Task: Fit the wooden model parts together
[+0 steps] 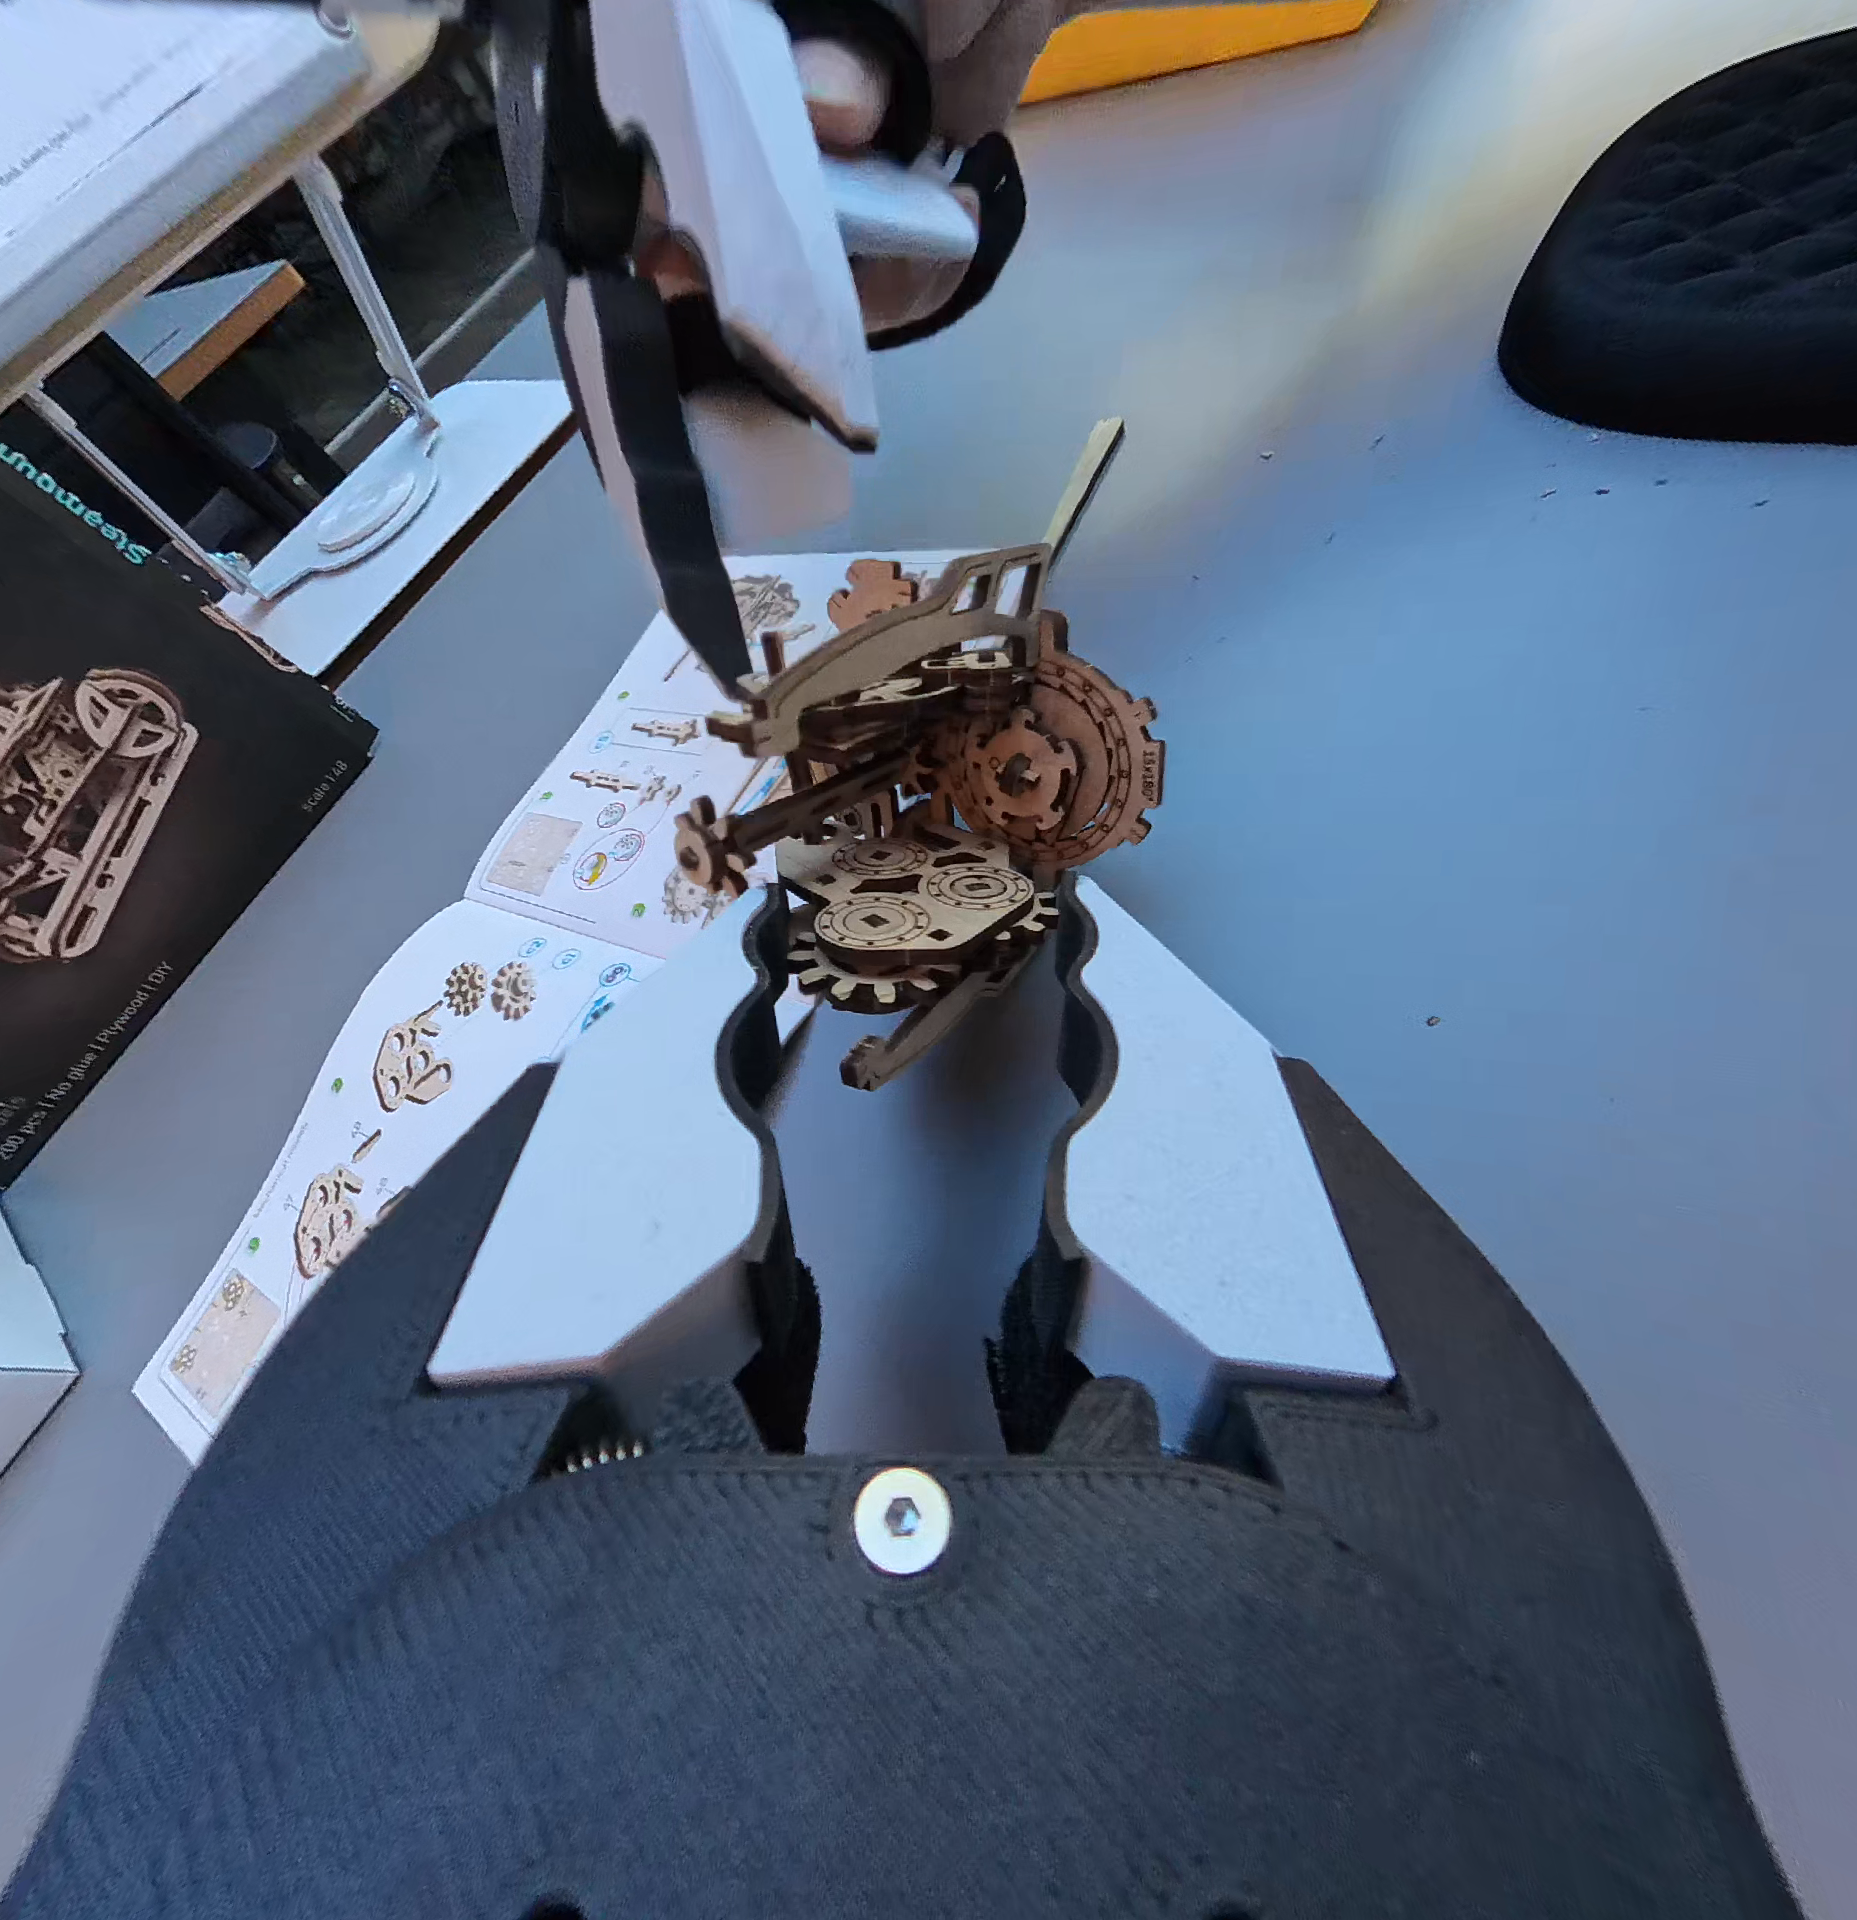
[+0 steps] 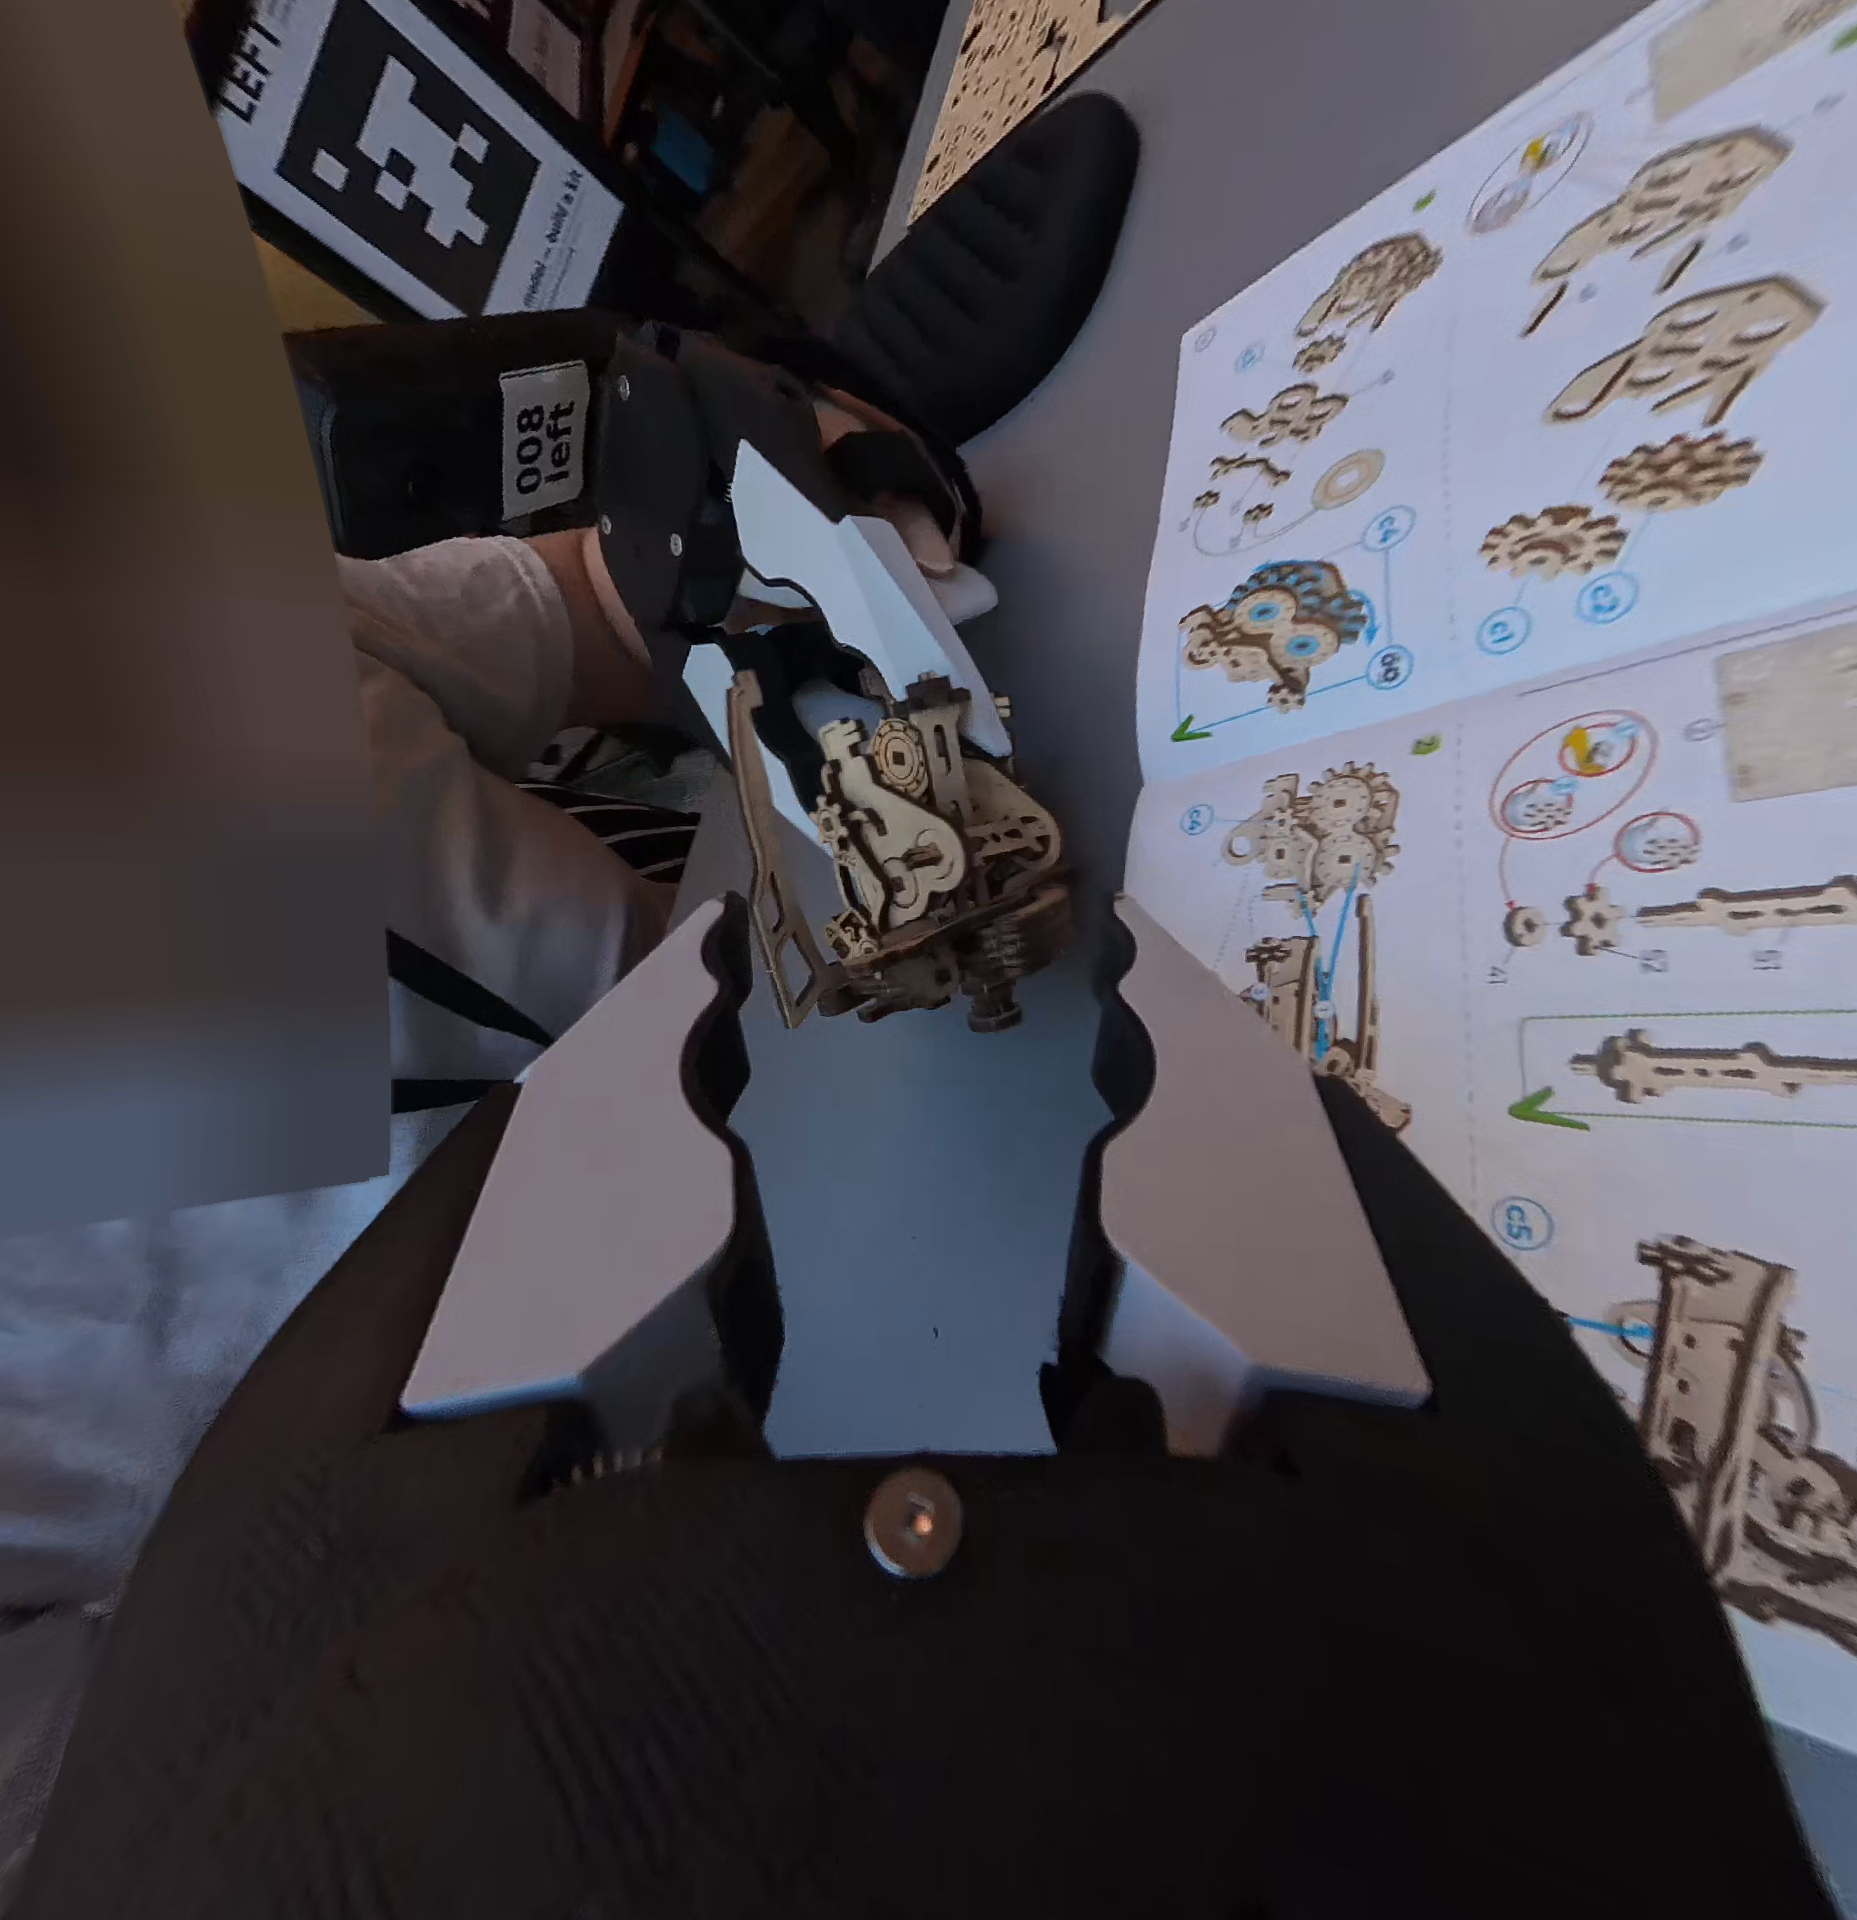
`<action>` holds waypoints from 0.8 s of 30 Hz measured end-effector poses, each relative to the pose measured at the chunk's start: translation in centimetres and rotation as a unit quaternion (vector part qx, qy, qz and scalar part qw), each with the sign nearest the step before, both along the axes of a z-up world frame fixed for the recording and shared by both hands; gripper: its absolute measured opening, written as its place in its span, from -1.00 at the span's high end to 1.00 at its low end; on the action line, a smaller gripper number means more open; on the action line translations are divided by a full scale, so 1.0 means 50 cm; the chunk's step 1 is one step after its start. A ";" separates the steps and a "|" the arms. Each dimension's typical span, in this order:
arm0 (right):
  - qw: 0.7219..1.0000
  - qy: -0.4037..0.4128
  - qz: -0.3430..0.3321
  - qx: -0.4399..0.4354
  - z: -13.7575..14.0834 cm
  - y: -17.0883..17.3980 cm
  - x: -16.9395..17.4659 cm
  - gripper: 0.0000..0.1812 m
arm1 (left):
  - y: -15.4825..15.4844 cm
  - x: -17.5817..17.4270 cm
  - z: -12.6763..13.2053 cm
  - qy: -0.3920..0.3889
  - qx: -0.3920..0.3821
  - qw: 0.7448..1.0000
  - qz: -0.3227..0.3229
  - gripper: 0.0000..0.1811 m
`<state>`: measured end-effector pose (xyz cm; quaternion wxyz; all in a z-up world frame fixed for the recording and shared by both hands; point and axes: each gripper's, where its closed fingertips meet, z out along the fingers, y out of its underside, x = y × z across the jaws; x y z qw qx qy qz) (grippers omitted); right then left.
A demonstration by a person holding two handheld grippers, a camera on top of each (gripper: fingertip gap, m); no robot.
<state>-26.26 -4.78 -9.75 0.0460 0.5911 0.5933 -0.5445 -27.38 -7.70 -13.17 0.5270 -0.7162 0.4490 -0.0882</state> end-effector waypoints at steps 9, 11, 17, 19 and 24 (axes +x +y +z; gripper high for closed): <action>0.979 0.059 -0.065 0.186 -0.016 -0.033 0.003 0.19 | 0.012 -0.007 0.001 0.007 0.013 1.000 0.022 0.44; 0.969 0.063 -0.093 0.222 -0.025 -0.028 -0.003 0.21 | 0.012 -0.007 0.001 0.010 0.019 0.999 0.024 0.44; 0.962 0.054 -0.114 0.244 -0.042 -0.026 0.000 0.26 | 0.013 -0.008 0.001 0.013 0.023 0.999 0.029 0.44; 0.960 0.053 -0.123 0.247 -0.043 -0.021 -0.001 0.34 | 0.013 -0.008 0.001 0.015 0.026 0.999 0.030 0.44; 0.963 0.049 -0.140 0.225 -0.044 -0.011 -0.004 0.40 | 0.019 -0.015 -0.006 0.039 0.036 0.998 0.046 0.44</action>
